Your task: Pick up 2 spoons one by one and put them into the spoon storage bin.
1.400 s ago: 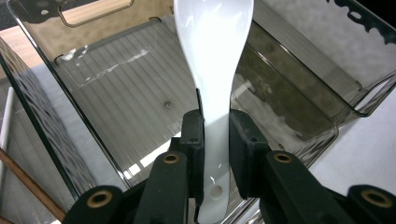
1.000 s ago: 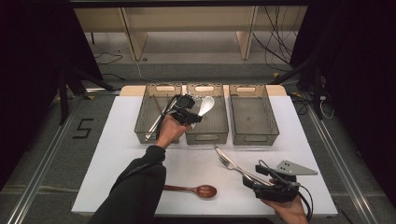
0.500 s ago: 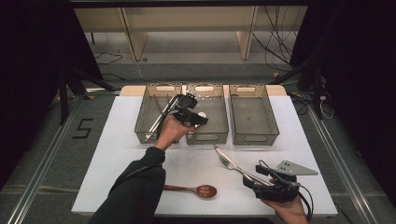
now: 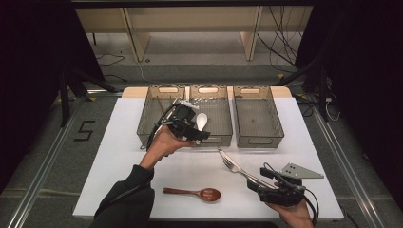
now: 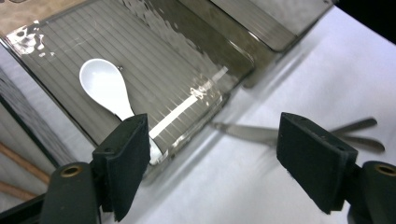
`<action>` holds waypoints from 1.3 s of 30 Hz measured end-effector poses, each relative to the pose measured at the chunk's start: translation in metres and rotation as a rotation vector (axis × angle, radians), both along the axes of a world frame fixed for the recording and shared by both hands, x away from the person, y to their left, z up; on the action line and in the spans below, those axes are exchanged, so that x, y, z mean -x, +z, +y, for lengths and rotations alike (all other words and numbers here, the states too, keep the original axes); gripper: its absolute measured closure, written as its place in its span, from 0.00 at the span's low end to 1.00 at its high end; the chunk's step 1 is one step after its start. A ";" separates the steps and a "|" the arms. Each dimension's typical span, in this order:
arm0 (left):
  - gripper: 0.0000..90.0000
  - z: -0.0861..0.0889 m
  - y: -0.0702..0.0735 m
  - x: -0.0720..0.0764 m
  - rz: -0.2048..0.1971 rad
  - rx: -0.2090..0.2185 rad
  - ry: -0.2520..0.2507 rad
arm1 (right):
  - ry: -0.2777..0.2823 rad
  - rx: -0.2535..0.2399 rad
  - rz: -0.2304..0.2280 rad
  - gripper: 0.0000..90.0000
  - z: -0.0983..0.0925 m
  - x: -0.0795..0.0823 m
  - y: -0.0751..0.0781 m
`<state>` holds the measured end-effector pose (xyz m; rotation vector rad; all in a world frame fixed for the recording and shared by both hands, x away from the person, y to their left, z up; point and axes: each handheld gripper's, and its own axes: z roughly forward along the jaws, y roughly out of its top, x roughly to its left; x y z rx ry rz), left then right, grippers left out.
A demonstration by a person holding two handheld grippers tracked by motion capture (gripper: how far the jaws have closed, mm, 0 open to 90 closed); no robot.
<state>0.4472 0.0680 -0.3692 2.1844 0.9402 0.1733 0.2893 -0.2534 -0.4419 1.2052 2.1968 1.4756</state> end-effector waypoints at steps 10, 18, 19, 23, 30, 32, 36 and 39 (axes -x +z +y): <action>0.24 0.015 -0.010 0.031 -0.016 -0.011 -0.068 | 0.000 0.000 0.002 0.31 0.000 0.000 0.000; 0.23 0.018 -0.024 0.049 -0.001 -0.077 -0.104 | 0.004 0.005 -0.001 0.31 0.001 0.000 0.000; 0.23 0.018 -0.025 0.051 0.002 -0.079 -0.110 | 0.005 0.006 0.000 0.31 0.002 0.000 0.000; 0.23 0.018 -0.030 0.057 0.014 -0.124 -0.143 | 0.006 0.005 -0.005 0.31 0.001 0.001 0.001; 0.23 0.018 -0.046 0.069 0.045 -0.180 -0.185 | 0.005 0.000 -0.001 0.31 0.000 0.001 0.000; 0.23 0.018 -0.050 0.072 0.051 -0.188 -0.198 | 0.004 0.000 -0.001 0.31 0.001 0.000 0.000; 0.22 0.018 -0.059 0.077 0.069 -0.197 -0.214 | 0.004 -0.001 -0.006 0.31 0.001 0.001 0.001; 0.22 0.019 -0.063 0.080 0.074 -0.205 -0.228 | 0.004 -0.003 -0.008 0.31 0.001 0.001 0.001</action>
